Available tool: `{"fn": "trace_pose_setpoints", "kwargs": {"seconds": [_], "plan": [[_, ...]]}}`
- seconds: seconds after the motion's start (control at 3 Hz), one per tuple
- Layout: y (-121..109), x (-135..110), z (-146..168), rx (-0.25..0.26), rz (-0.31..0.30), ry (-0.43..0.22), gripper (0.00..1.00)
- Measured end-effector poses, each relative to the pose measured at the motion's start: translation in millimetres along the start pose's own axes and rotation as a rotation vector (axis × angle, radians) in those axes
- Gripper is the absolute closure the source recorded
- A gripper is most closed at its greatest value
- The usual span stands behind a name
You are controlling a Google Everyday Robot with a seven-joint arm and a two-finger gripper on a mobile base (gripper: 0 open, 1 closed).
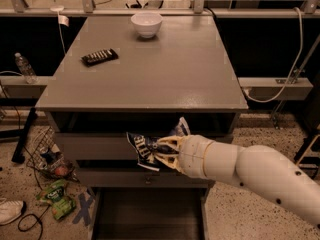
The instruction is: Pick blue chip bag from bottom drawer and place on counter
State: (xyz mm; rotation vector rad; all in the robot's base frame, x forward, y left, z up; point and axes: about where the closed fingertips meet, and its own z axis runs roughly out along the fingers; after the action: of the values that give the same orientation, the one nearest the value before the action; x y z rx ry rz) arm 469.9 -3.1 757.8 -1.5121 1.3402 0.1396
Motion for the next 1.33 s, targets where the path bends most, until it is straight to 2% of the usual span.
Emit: {"fn": "trace_pose_setpoints", "kwargs": {"seconds": [0.33,0.67,1.0,1.33], "plan": [[-49,-24,-28,0.069,-0.136,0.036,1.0],[-80,-39,-39,0.101,-0.21,0.051,1.0],[-80,-39,-39,0.101,-0.21,0.051,1.0],[-117,-65,-50,0.106,-0.315,0.032,1.0]]}}
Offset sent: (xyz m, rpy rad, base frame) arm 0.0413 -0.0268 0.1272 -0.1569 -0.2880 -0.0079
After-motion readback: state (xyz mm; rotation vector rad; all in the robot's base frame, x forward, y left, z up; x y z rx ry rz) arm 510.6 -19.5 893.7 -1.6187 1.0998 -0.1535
